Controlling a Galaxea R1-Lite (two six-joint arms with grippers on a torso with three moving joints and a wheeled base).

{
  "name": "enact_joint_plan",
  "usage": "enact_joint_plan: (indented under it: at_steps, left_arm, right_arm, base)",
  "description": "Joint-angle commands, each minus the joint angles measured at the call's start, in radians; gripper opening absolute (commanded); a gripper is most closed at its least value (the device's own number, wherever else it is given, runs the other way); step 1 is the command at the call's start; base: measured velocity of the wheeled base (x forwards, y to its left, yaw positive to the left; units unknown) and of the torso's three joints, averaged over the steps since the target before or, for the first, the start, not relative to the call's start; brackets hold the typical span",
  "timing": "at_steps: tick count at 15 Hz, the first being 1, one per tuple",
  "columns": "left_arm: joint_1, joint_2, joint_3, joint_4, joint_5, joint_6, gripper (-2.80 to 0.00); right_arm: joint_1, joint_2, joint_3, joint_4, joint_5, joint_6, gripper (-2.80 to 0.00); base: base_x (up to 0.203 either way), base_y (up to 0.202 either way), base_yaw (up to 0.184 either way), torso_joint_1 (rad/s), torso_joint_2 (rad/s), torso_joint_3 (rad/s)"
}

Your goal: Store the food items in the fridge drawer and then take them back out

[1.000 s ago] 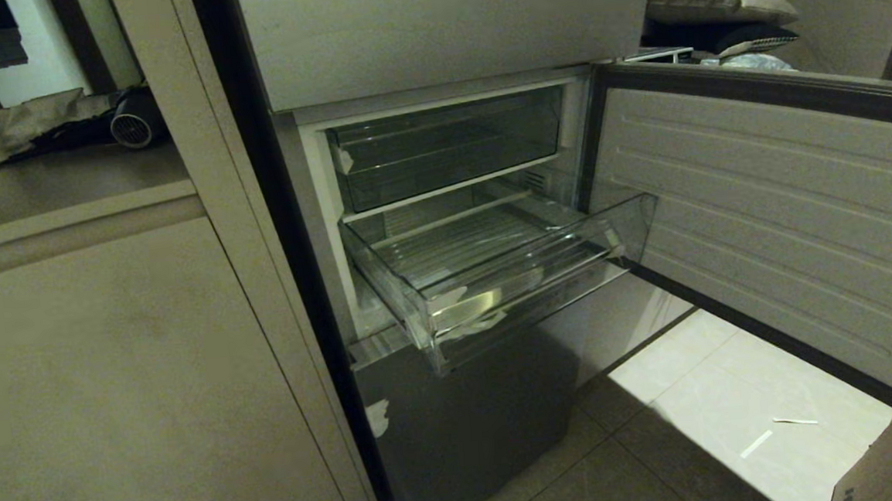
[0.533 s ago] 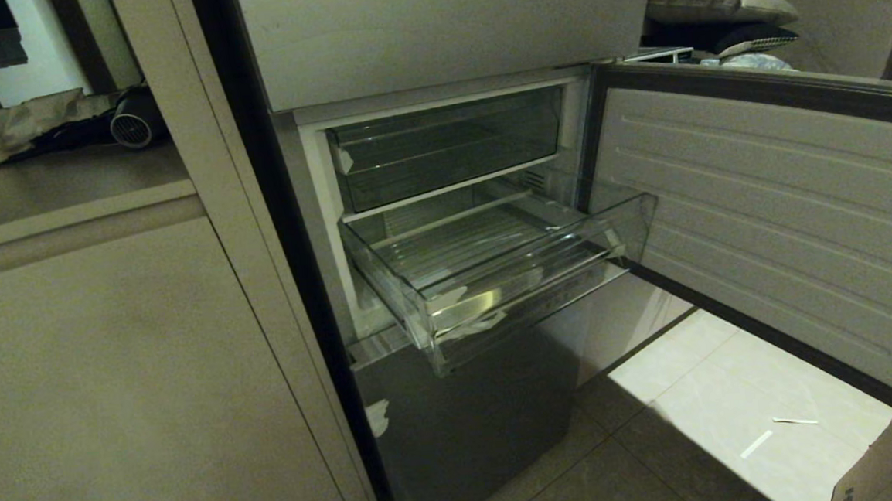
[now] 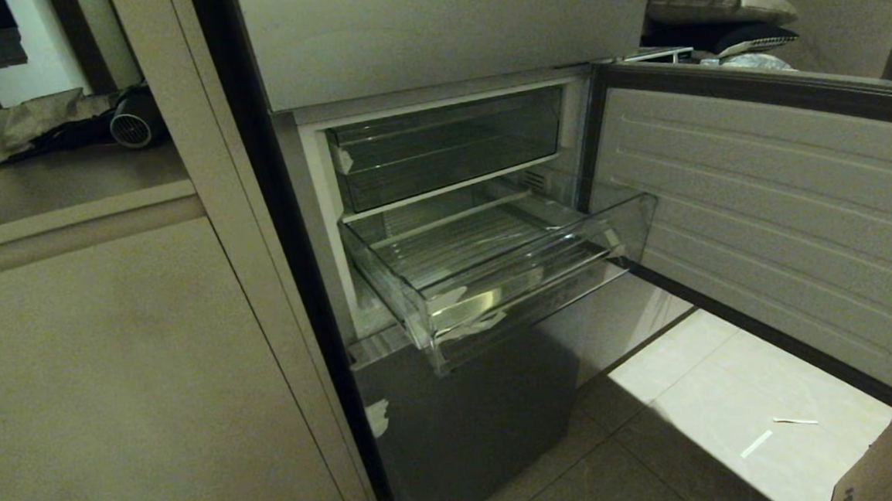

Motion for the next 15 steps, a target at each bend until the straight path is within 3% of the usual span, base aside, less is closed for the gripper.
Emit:
enact_joint_plan:
  at_steps: [1, 11, 12, 15]
  left_arm:
    - [0.001, 0.001, 0.000, 0.000, 0.000, 0.000, -2.80]
    - [-0.001, 0.001, 0.001, 0.000, 0.000, 0.000, -2.80]
    - [-0.001, 0.001, 0.000, 0.000, 0.000, 0.000, -2.80]
    - [0.000, 0.001, 0.000, 0.001, 0.000, 0.000, -2.80]
  right_arm:
    - [-0.009, 0.003, -0.001, -0.006, 0.003, 0.000, 0.00]
    - [-0.012, 0.041, -0.016, -0.006, 0.001, 0.000, 0.00]
    - [-0.012, 0.041, -0.016, -0.006, 0.001, 0.000, -2.80]
    - [-0.012, 0.042, -0.016, -0.006, 0.001, 0.000, -2.80]
  base:
    - [0.000, 0.000, 0.000, 0.000, 0.00, 0.000]
    - [0.000, 0.000, 0.000, 0.000, 0.00, 0.000]
    - [0.000, 0.000, 0.000, 0.000, 0.00, 0.000]
    - [0.000, 0.000, 0.000, 0.000, 0.00, 0.000]
